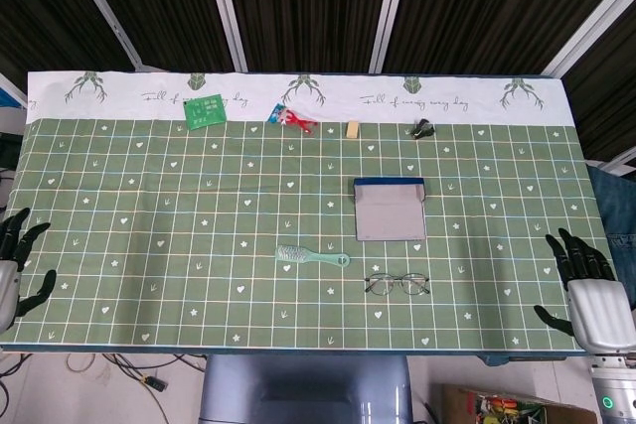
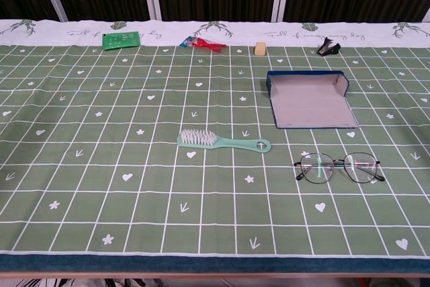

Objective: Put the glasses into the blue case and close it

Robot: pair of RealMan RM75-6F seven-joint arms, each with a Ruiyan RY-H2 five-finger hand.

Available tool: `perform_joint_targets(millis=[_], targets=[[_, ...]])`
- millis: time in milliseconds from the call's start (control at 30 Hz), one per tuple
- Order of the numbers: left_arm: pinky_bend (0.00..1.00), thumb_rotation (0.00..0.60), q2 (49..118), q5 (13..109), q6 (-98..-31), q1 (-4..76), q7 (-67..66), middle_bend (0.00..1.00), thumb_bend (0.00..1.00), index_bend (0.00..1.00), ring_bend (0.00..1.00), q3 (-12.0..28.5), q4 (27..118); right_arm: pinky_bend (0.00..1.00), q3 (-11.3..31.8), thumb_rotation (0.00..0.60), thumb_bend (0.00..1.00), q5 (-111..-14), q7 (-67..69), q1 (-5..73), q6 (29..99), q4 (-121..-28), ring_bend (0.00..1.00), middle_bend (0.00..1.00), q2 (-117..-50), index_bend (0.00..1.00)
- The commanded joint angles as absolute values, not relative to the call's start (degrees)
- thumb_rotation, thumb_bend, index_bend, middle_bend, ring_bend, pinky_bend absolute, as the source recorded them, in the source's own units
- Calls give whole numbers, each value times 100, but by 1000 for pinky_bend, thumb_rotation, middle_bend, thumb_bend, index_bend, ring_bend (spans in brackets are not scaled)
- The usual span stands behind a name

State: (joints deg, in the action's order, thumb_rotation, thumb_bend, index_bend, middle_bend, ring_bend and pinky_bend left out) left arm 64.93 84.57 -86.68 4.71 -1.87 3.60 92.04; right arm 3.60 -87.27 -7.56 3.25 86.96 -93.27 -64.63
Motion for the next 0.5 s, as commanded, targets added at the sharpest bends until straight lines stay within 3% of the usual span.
perform_joint_targets(millis=[33, 367, 500], targets=[[0, 600, 6496, 8449, -8669, 469, -188, 0, 382, 149, 0, 364, 9207, 151, 355, 600, 17, -8749, -707, 345, 8671, -9312, 89, 0, -6462, 4], [0, 600, 6504, 8423, -8648, 479, -163, 0, 382, 149, 0, 380, 9250, 151, 300, 600, 17, -8978, -202, 483, 8530, -9089, 88, 0, -6475, 9], [0, 600, 6496, 8396, -8652, 473, -125, 0, 382, 149, 0, 395, 9258, 151, 236, 600, 17, -9084, 42, 667, 8206, -9023, 89, 0, -6308, 56]])
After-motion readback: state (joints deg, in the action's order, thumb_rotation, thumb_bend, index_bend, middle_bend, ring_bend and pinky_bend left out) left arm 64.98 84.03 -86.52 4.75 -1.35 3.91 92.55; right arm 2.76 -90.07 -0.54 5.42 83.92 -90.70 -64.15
